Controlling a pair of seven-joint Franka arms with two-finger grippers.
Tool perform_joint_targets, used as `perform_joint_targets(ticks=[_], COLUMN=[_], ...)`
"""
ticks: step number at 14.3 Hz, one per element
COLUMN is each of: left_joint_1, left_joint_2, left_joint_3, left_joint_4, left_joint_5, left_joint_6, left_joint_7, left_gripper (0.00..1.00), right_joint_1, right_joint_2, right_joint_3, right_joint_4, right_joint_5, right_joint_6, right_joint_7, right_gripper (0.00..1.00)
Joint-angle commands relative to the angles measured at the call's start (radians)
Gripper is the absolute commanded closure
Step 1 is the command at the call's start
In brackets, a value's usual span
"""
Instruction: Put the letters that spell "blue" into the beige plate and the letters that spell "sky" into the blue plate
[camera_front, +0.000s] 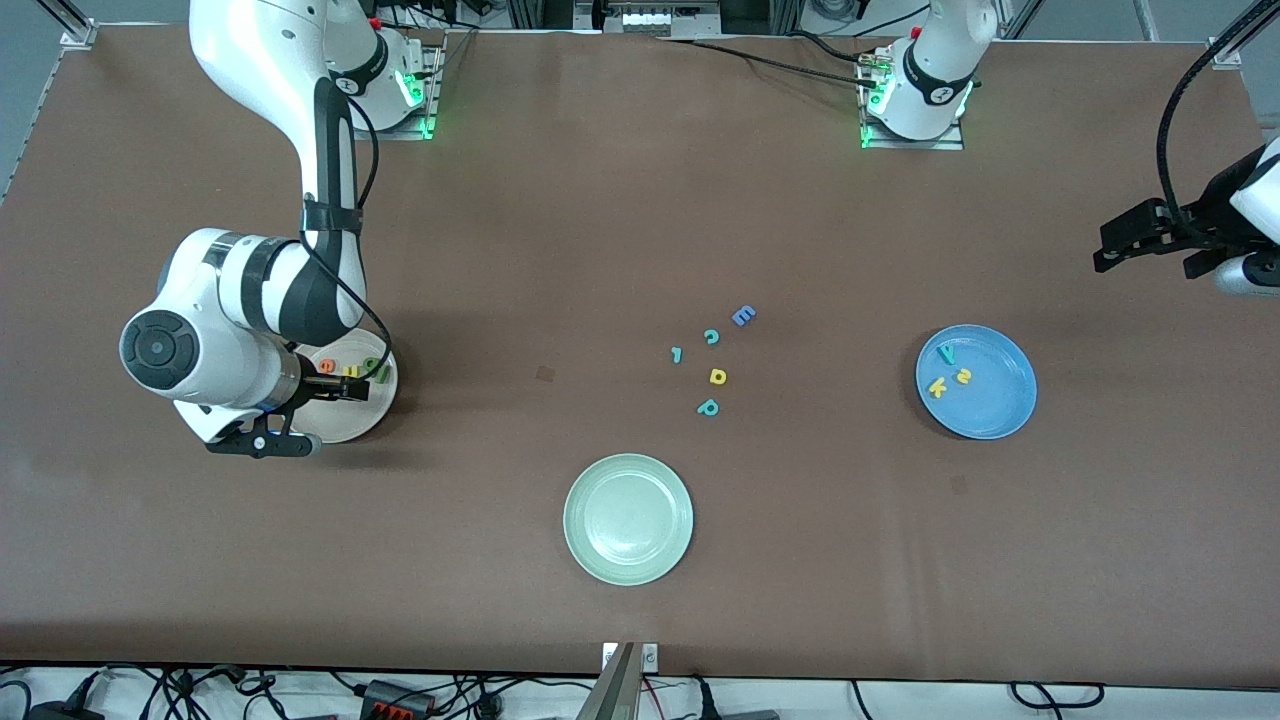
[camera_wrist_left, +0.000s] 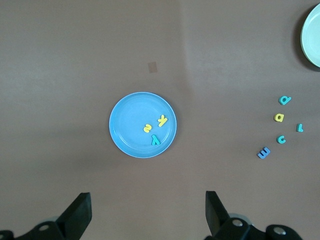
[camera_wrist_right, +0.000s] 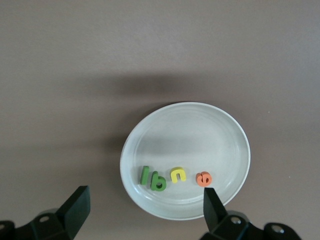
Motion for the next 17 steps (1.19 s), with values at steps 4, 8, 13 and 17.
perform_joint_targets(ticks=[4,8,13,17], left_joint_1=[0.003,0.010,0.015,0.015], left_joint_2=[0.012,0.013,0.015,0.017], left_joint_3=[-0.005,0.002,-0.004,-0.004], left_joint_4=[0.009,0.009,0.012,0.015], left_joint_5=[-0.014,-0.045,-0.048,-0.045], left_joint_6=[0.001,-0.019,-0.033,-0.033], left_joint_7=[0.004,-0.030,-0.048,-0.067], left_gripper=[0.00,0.00,0.00,0.00], right_joint_1=[0.002,-0.138,-0.356,-0.580], right_joint_2=[-0.024,-0.132,-0.246,-0.317], right_joint_3=[-0.042,0.154,0.404,0.659], right_joint_4=[0.083,0.101,0.204,0.280], right_joint_5=[0.072,0.037,-0.158,-0.366], right_joint_6=[-0.077,-0.084,-0.134,-0.194], right_joint_7=[-0.003,0.119,0.203,0.193], right_gripper=[0.00,0.00,0.00,0.00])
